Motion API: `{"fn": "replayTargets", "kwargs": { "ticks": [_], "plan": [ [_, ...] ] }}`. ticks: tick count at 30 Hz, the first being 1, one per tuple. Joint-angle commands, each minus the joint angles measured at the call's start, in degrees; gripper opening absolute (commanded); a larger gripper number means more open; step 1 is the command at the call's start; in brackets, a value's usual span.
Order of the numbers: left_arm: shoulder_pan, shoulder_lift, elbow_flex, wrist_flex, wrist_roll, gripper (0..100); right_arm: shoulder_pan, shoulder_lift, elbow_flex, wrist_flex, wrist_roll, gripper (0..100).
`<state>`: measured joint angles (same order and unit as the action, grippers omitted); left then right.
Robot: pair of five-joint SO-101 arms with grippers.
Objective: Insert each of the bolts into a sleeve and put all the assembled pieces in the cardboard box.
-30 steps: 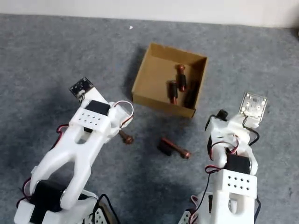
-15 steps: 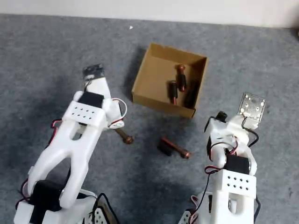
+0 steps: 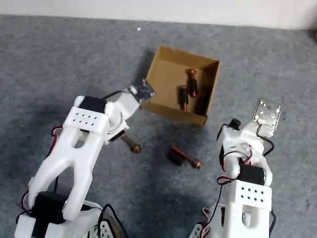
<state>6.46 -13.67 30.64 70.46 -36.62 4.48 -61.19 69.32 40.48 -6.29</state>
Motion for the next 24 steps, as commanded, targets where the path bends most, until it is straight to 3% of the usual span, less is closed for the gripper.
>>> {"fn": "replayTargets", "kwargs": {
  "ticks": [1,4,8,11,24],
  "plan": [
    [0.0,-1.8,-2.2,-0.6,-13.2,15,0.7,-1.3,-0.5,-1.8,0.0,0.6],
    [0.0,-1.8,-2.2,-0.6,-18.3,22,0.7,-1.3,-0.5,-1.8,0.0,0.6],
    [0.1,0.1,-2.1,-0.6,-30.5,22,0.5,-1.3,-0.5,-1.8,1.0,0.6],
    [0.3,5.1,-2.8,-1.1,-34.7,22,0.4,-1.3,-0.4,-1.8,1.4,0.6],
    [7.6,22.7,-13.9,-1.1,-35.5,19,0.4,-1.3,-0.4,-1.8,1.5,0.6]
  ]
}}
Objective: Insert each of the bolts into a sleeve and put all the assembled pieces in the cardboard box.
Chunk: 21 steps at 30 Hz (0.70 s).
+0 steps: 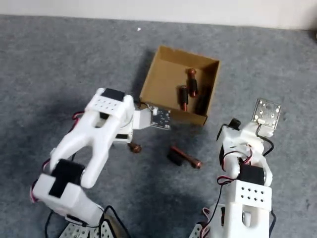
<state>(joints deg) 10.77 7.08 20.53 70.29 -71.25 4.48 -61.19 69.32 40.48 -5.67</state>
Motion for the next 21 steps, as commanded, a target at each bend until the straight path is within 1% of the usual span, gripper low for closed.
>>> {"fn": "replayTargets", "kwargs": {
  "ticks": [1,5,8,12,13,18,21],
  "plan": [
    [4.1,2.9,-3.8,-0.9,-0.9,19,0.4,-1.3,-0.4,-1.8,0.9,0.6],
    [5.8,6.3,-3.4,-2.2,-0.5,18,0.3,-1.3,-0.4,-1.8,0.9,0.6],
    [5.8,9.3,-3.3,-5.0,1.8,12,0.3,-1.3,-0.4,-1.8,0.9,0.6],
    [5.8,10.9,-3.6,-5.0,1.9,2,0.3,-1.3,-0.3,-1.8,0.9,0.6],
    [5.8,10.9,-3.7,-4.0,1.9,0,0.3,-1.3,-0.3,-1.8,0.9,0.6],
    [5.3,7.3,-3.3,2.5,2.5,0,0.3,-1.3,-0.2,-1.8,0.9,0.6],
    [4.2,0.9,-3.2,5.0,8.4,0,0.2,-1.3,-0.2,-1.8,0.9,0.6]
  ]
}}
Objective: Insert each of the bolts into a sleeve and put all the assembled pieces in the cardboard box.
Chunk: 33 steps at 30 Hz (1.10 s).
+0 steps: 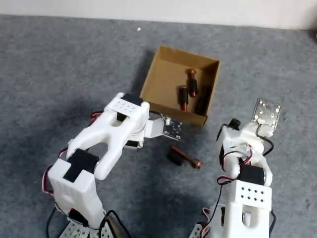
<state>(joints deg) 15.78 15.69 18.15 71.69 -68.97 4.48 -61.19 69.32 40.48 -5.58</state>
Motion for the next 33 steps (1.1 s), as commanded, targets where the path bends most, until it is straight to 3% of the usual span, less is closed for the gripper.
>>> {"fn": "replayTargets", "kwargs": {
  "ticks": [1,5,11,16,24,33],
  "plan": [
    [-1.1,-10.0,-0.8,3.9,7.8,0,0.2,-1.3,-0.2,-1.8,0.8,0.6],
    [-2.0,-17.9,0.8,3.7,12.7,0,0.2,-1.3,-0.2,-1.8,0.8,0.6],
    [-2.0,-27.3,6.2,3.9,13.5,0,0.2,-1.3,-0.2,-1.8,0.8,0.6],
    [-2.0,-36.1,9.5,3.9,21.9,0,-2.9,-1.3,-0.1,-1.5,0.9,0.6],
    [-1.9,-50.8,14.9,3.4,40.5,0,-10.0,-1.5,-0.1,-0.1,0.5,0.6],
    [-1.6,-62.4,15.3,3.3,69.4,0,-14.7,-13.5,2.7,4.8,0.8,0.6]
  ]
}}
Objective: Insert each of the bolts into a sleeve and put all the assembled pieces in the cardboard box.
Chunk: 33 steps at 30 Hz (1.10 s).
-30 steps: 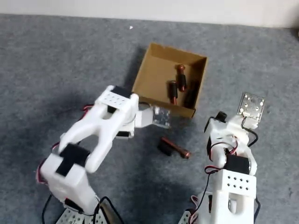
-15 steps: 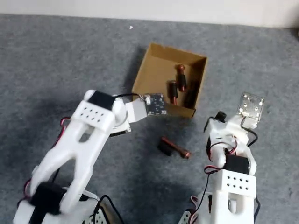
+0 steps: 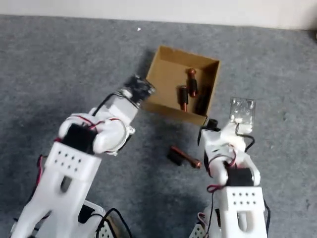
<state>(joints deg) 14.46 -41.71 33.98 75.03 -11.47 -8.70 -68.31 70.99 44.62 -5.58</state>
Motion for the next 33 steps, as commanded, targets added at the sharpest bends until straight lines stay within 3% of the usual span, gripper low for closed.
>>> {"fn": "replayTargets", "kwargs": {
  "ticks": [1,6,11,16,26,33],
  "plan": [
    [-0.3,-6.0,-0.5,-0.8,14.6,0,-2.4,-9.2,2.4,0.7,0.8,0.6],
    [0.0,-10.9,1.8,-8.4,25.1,0,-7.5,-19.5,8.9,-1.7,1.2,0.6],
    [6.6,-18.8,10.5,-18.6,29.8,0,-12.5,-27.2,18.3,-7.8,10.4,0.6],
    [9.7,-28.7,20.8,-30.2,35.3,0,-17.3,-37.0,25.5,-10.3,14.6,0.6],
    [10.3,-39.3,35.8,-46.3,43.9,0,-25.3,-37.0,27.7,-10.4,20.7,0.6],
    [15.3,-40.7,42.0,-53.7,44.0,0,-27.9,-37.0,27.8,-10.4,23.7,0.6]
  ]
}}
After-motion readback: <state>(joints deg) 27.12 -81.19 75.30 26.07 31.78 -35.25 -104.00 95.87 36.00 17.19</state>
